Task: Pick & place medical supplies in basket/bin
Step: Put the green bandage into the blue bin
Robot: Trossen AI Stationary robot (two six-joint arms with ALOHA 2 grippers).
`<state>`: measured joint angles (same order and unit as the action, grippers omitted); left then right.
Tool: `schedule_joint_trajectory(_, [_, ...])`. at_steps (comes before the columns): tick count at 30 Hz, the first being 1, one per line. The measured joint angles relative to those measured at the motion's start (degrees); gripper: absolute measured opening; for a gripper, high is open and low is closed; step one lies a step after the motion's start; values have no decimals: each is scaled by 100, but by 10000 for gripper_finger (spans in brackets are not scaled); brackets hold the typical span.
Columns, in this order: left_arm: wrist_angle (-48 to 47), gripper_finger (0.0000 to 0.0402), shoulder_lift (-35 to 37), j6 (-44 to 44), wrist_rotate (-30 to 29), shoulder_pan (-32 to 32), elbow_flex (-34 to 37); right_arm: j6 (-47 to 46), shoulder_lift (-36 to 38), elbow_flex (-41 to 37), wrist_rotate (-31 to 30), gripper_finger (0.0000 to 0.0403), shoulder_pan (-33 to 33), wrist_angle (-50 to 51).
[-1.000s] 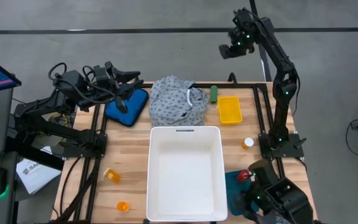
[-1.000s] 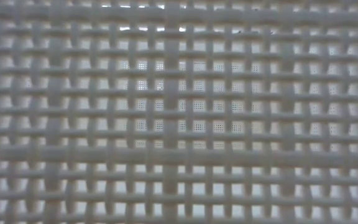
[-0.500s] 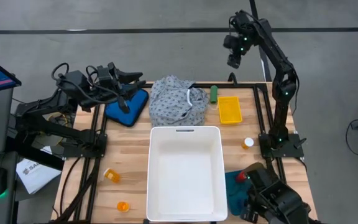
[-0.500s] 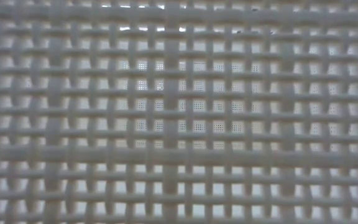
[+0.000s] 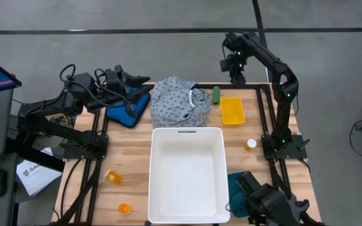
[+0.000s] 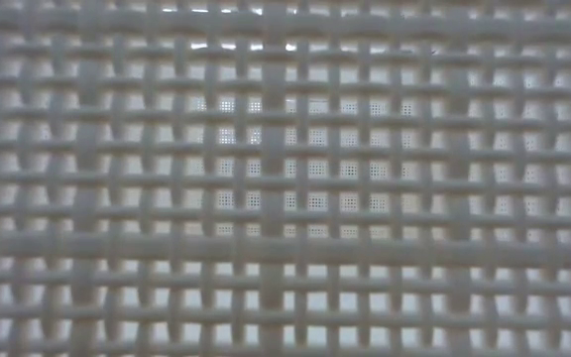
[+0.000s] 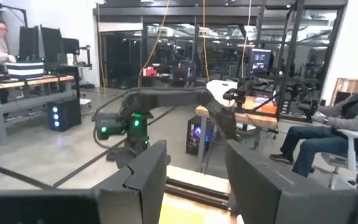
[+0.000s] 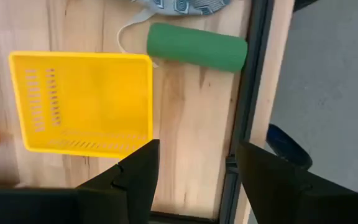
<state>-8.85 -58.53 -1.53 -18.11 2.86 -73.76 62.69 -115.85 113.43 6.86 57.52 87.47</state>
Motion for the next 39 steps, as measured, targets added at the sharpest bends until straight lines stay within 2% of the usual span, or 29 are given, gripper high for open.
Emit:
schedule_joint_trajectory(6, [-7,155,-4,36,1,-58,0,123,0,-92,63,207,-2,-178])
schedule_joint_trajectory(9, [-10,155,-4,34,66,-58,0,328,0,-92,-211,207,-5,-151])
schedule_joint_trajectory(13, [-8,155,-4,20,150,-58,0,108,27,-95,-376,207,85,-30])
schedule_joint_trajectory(20, [-8,155,-4,20,197,-58,0,-611,85,-95,-1537,207,223,72])
schedule_joint_trajectory(27, [-8,155,-4,20,244,-58,0,-1156,52,-95,-1624,207,128,51])
schedule_joint_trajectory(32, [-8,155,-4,20,249,-58,0,-1167,31,-119,-1873,207,-42,-134])
schedule_joint_trajectory(39, [-8,155,-4,19,358,-60,0,-741,31,-123,-1885,207,-127,-156])
